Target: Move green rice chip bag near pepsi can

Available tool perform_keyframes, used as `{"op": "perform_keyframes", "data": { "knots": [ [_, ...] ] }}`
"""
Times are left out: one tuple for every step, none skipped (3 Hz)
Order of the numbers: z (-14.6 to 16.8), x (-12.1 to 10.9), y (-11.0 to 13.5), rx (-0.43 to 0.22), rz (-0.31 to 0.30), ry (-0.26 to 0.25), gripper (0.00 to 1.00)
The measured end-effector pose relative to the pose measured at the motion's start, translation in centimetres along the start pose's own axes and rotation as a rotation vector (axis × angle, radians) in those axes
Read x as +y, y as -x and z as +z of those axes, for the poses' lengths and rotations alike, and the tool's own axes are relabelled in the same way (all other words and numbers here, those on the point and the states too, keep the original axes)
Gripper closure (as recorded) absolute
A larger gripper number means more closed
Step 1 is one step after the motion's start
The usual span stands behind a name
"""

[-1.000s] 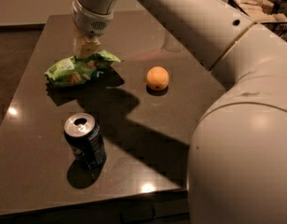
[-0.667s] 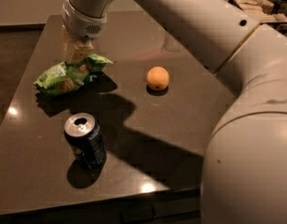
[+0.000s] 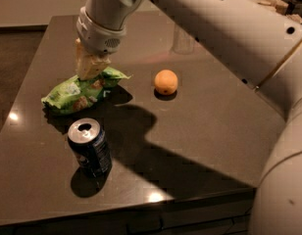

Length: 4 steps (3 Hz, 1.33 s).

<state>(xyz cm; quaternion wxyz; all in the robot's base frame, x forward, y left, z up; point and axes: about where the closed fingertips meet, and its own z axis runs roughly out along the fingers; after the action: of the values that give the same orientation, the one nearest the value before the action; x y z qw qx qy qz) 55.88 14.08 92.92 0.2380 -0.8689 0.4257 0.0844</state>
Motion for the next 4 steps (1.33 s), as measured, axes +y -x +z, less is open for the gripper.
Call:
{"op": "perform_keyframes", "data": {
  "knots": [
    [-0.1,2.5,-0.8,-0.006,0.017,0.026,1.0],
    [-0.5,5.5,-0.1,-0.031,0.011,0.053,1.0],
    [-1.3,7.0,1.4,-0.054,-0.021,0.059,1.0],
    [-2.0,8.1,2.3,-0.067,-0.049,0.064,1.0]
  ]
}}
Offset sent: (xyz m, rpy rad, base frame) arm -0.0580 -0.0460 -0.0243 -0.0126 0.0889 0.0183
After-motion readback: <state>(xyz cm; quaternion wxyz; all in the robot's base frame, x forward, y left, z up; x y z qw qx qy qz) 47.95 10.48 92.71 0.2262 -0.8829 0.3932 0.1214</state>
